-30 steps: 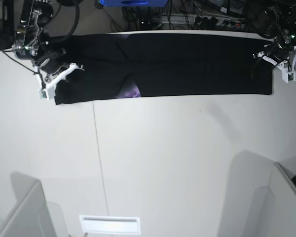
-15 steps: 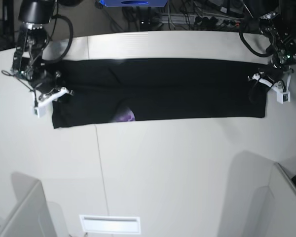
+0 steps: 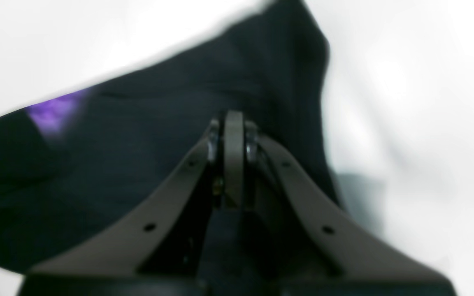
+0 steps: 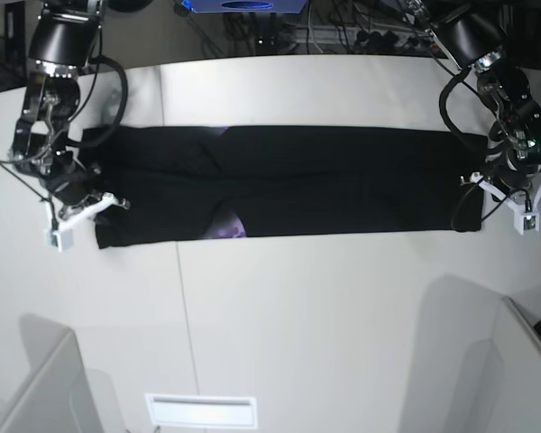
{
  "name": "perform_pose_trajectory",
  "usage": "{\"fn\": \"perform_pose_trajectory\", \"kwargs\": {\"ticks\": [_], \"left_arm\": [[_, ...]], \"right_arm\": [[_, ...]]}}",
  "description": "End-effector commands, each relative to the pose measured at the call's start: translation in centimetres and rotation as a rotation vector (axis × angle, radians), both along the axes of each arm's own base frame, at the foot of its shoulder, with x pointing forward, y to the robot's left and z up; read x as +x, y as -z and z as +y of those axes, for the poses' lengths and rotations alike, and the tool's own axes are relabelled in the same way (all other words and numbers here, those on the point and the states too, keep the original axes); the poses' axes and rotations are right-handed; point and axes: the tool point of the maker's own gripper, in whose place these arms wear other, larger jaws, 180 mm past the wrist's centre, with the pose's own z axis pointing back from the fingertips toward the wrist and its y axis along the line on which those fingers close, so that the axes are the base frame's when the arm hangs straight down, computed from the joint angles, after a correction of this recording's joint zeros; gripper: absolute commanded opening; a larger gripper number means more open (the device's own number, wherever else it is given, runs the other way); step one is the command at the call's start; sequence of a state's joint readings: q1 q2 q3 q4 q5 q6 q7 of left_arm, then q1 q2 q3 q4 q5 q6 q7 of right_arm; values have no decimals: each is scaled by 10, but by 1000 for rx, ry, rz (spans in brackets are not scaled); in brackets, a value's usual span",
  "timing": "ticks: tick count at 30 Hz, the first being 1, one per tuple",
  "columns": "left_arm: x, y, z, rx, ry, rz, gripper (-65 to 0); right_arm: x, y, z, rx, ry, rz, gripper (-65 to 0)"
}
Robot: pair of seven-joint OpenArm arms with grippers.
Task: Fold the T-shirt properly
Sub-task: 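Grasp both ends of the folded strip and pull it slightly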
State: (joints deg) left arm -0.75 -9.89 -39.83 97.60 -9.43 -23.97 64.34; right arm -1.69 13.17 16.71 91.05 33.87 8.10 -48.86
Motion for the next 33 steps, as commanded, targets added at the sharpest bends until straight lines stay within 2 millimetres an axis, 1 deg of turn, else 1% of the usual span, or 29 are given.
{"fn": "perform_pose_trajectory", "kwargs": {"ticks": [1,3,5,8,9,11,15,18,19,20,22,23,24,25,28,30,33], "left_arm": [[11,-29,7,47,-1,-71,-650],[5,-49,15,84,-24,-96,-650],[0,-58,22,88,-40,-124,-650],[-11,-56,26,39,-37,-147,-650],[-11,-59,28,32,-30,-160,-650],[-15,-57,27,24,-15,-155,-650],[-23,-36,29,-40,-27,-117,-650],[-25,-19,30,-83,-43,-87,-392],[-26,-12,29,-100,-46,-74,-293],[-21,-10,28,-112,-46,-85,-201],[-15,-5,29,-132,-55,-117,-71],[-14,1,30,-145,-63,-127,-18],[-12,6,30,-162,-72,-132,0],[-14,17,30,-187,-85,-121,0],[-9,39,18,-244,-69,-73,0],[-7,48,11,-264,-55,-51,0],[-7,55,6,-281,-52,-36,0]], "right_arm": [[4,-16,-2,-22,-13,-53,-650],[-8,-20,8,-21,-26,-69,-650],[-23,-20,16,-12,-28,-70,-650],[-45,-23,29,-11,-41,-86,-650],[-51,-25,33,-8,-44,-98,-650],[-64,-25,40,3,-39,-102,-650],[-86,-13,50,31,-26,-60,-650],[-97,-6,50,33,-26,-32,-650],[-97,-5,50,33,-26,-30,-650],[-97,-5,50,33,-26,-30,-650],[-100,-4,50,33,-26,-24,-650],[-101,-4,50,33,-27,-24,-650],[-101,-4,50,33,-27,-22,-650],[-101,-4,50,33,-27,-22,-650],[-102,-4,50,33,-27,-21,-650],[-102,-4,50,33,-27,-21,-650],[-101,-4,50,32,-27,-22,-650]]}}
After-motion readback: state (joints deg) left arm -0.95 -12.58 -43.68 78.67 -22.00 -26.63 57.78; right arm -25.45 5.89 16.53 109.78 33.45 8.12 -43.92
